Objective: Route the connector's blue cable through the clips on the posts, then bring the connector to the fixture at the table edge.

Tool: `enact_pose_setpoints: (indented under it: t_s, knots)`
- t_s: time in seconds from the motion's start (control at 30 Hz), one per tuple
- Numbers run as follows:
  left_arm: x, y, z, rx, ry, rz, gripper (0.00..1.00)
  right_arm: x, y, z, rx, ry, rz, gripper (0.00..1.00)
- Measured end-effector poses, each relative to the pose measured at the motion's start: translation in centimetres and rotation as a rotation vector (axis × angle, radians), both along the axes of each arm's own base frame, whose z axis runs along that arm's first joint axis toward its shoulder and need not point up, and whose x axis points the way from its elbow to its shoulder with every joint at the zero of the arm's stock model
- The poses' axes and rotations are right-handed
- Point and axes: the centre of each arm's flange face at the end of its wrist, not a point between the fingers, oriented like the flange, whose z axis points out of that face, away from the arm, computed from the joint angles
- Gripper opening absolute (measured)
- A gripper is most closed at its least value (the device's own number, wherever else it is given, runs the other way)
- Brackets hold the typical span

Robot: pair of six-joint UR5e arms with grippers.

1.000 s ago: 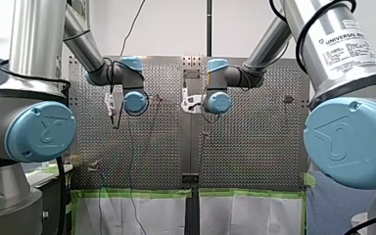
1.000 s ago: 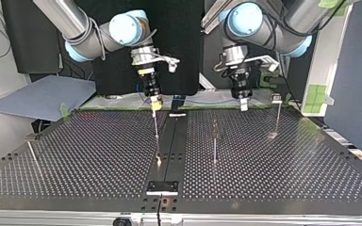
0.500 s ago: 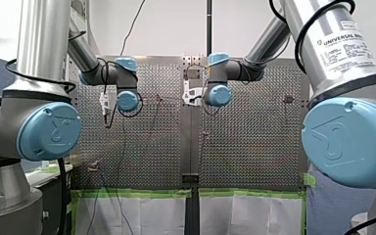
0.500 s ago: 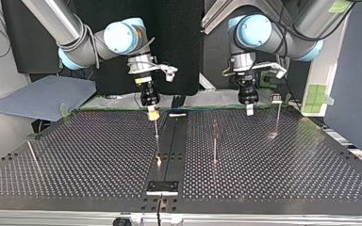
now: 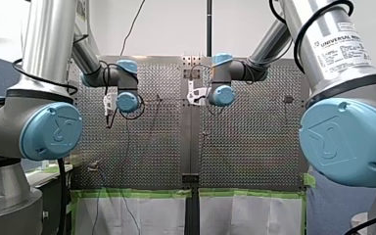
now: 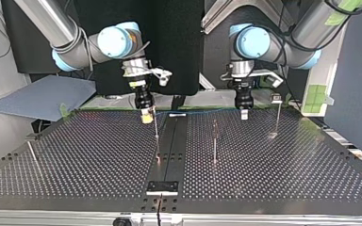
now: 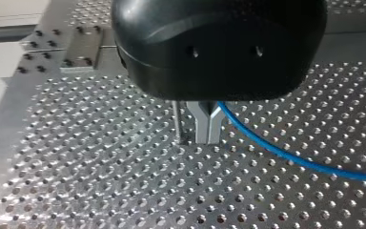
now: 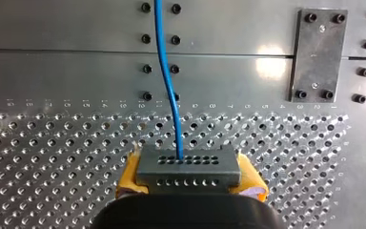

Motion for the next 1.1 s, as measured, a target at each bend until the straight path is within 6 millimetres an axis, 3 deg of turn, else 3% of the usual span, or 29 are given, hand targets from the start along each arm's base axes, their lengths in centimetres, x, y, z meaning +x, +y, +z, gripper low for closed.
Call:
enact_pose_setpoints:
  t_s: [0.53, 1.1]
  knots:
    - [2.0, -0.1, 2.2, -0.025, -0.033, -0.004, 0.00, -1.1, -1.4, 0.1, 0.000, 0.001, -0.010, 0.00]
    - [3.4, 0.1, 2.3, -0.016, -0.034, -0.002, 0.00, -1.4, -1.9, 0.2, -0.006, -0.001, -0.005, 0.00]
